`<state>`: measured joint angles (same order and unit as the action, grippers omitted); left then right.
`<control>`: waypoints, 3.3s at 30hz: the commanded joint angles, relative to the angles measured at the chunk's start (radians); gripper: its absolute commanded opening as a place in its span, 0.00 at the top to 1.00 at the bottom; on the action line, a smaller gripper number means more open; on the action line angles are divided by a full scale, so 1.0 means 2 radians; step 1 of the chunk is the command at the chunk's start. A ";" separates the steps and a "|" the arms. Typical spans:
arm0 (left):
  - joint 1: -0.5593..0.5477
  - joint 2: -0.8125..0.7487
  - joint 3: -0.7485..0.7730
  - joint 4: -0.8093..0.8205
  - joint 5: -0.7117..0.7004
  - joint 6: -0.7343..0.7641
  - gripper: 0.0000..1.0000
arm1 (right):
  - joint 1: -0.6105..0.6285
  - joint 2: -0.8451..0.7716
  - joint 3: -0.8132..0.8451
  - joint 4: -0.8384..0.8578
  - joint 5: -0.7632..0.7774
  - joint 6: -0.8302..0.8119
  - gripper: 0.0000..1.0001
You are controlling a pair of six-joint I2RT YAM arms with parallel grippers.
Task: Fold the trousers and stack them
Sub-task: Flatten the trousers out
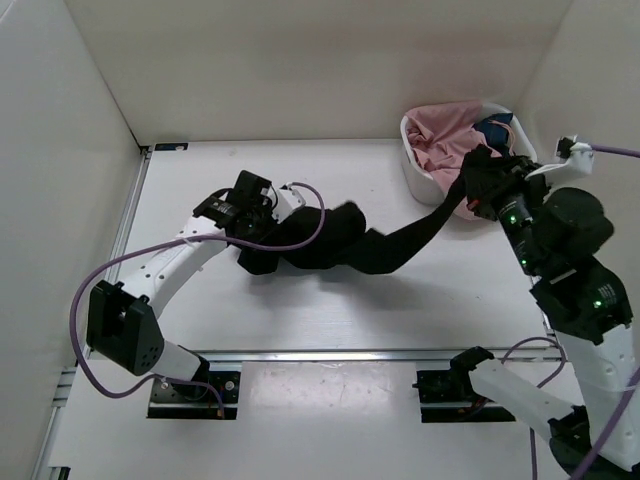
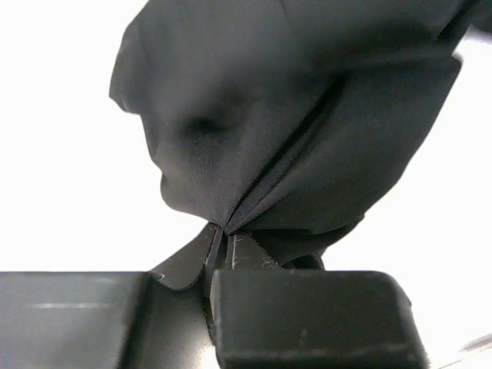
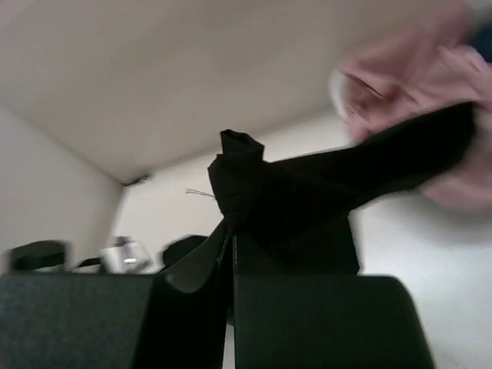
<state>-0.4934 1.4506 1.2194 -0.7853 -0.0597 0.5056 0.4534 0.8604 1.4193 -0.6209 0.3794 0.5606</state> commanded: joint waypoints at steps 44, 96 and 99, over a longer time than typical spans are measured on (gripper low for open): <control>0.386 -0.064 -0.006 -0.023 -0.041 0.077 0.05 | 0.070 0.288 0.075 0.095 -0.274 -0.081 0.16; 0.253 -0.081 -0.166 0.133 -0.361 0.233 0.03 | 0.114 0.357 0.088 0.057 -0.507 -0.183 1.00; 0.295 -0.081 -0.183 0.128 -0.348 0.233 0.01 | 0.095 0.313 0.093 0.063 -0.482 -0.183 1.00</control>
<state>0.0242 1.3037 0.8787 -0.5159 -0.7956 0.9878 0.6575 1.5871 1.5845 -0.4881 -0.6346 0.2276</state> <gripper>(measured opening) 0.984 0.002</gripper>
